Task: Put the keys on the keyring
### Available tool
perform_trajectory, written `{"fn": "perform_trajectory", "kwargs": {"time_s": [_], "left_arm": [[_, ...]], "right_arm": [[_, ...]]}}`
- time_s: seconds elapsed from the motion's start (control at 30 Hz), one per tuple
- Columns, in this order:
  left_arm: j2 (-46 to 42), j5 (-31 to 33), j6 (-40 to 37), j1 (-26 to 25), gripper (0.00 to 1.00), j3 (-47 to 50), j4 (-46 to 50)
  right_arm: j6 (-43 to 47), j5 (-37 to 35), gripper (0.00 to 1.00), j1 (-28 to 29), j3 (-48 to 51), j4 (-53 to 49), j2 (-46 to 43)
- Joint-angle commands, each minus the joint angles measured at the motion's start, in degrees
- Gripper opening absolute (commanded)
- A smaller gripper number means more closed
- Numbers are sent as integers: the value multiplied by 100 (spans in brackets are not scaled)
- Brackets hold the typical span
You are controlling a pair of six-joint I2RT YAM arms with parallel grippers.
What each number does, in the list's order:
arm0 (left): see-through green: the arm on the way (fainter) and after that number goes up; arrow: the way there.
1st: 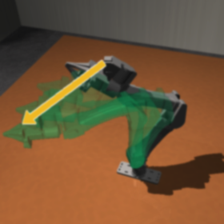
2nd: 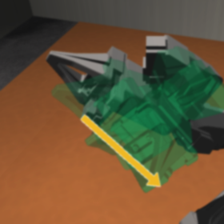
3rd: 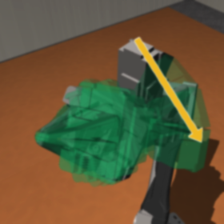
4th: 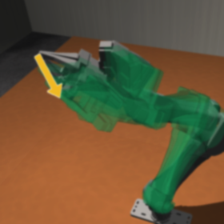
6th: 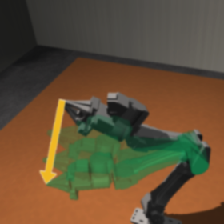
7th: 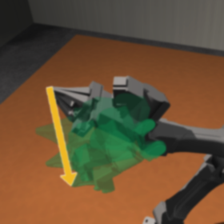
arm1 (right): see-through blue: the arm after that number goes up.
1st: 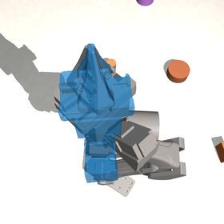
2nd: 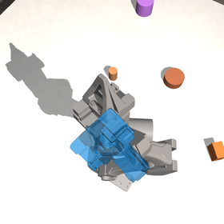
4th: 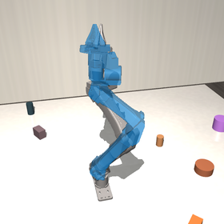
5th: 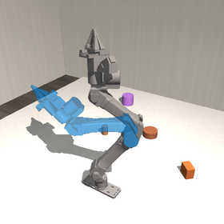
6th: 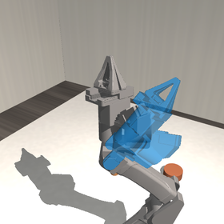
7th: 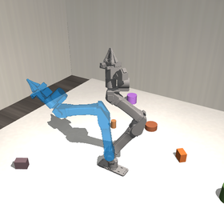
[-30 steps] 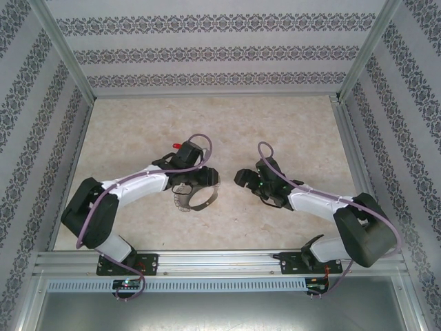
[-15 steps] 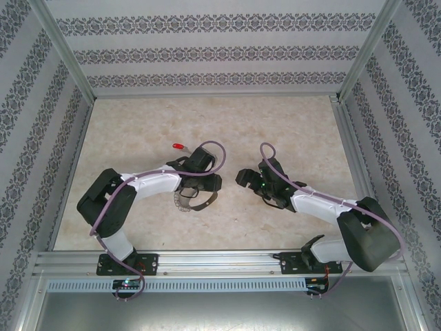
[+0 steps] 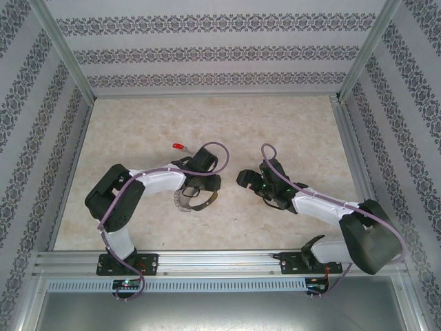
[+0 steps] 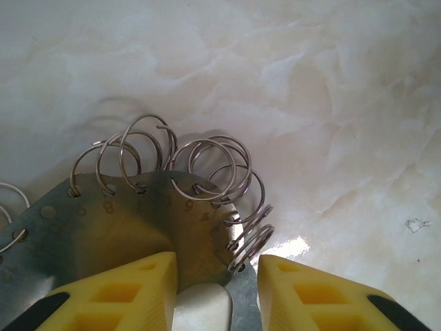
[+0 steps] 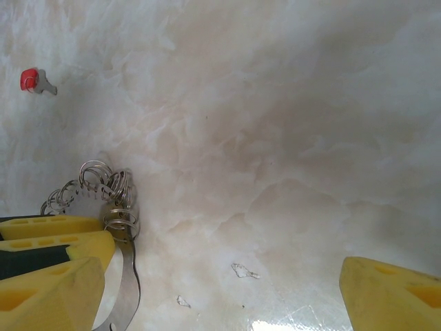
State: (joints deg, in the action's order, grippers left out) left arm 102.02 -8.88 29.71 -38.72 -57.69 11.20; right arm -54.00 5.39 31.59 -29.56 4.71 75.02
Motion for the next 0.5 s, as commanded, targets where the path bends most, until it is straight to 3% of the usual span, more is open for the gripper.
{"fn": "perform_trajectory", "kwargs": {"time_s": [0.0,0.47], "left_arm": [[101,64,-150,-101,35,-215,-128],[226,121,-141,-196,33,-339,-91]], "right_arm": [[91,-109,88,-66,54,38,-78],[93,-82,88,-70,29,71,-1]]}}
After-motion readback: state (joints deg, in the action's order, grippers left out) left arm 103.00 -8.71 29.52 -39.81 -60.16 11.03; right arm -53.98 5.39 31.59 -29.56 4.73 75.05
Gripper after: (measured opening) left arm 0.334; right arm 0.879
